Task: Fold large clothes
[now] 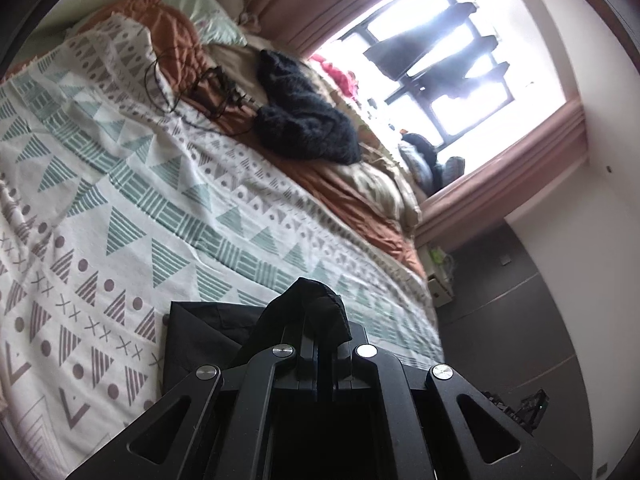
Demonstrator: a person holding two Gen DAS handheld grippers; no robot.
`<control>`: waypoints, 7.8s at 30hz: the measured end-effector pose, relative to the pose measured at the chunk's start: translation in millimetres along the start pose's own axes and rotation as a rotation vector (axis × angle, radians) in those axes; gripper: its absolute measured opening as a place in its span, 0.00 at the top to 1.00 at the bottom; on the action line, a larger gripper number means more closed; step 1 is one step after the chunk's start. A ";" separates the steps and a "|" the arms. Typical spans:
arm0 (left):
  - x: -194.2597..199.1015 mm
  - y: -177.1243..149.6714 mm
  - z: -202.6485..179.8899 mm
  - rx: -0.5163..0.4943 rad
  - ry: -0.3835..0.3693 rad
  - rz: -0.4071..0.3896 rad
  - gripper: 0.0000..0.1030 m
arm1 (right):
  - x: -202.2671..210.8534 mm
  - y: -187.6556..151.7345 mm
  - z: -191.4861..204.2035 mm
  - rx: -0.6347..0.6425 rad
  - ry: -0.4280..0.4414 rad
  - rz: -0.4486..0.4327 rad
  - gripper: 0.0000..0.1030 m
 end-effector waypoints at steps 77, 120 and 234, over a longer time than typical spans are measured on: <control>-76.6 -76.1 120.7 -0.150 0.393 0.249 0.66 | -275.4 -108.2 -22.7 0.436 -0.343 0.530 0.41; -70.1 -121.6 144.3 -0.107 0.361 0.292 0.62 | -306.8 -164.6 59.3 0.887 0.091 0.697 0.49; 59.2 -195.9 154.0 0.375 0.226 0.214 0.52 | -133.3 -135.0 -88.7 0.325 -0.677 0.346 0.52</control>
Point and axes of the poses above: each gripper's, at about its wrist camera, not at the fingertips, and x roughly against the way its jaws point, z to its left, y to its top, the point moved 3 cm from there along -x, roughly the way its jaws point, and after that the axes turned 11 degrees about -z, right-handed, at the moved point
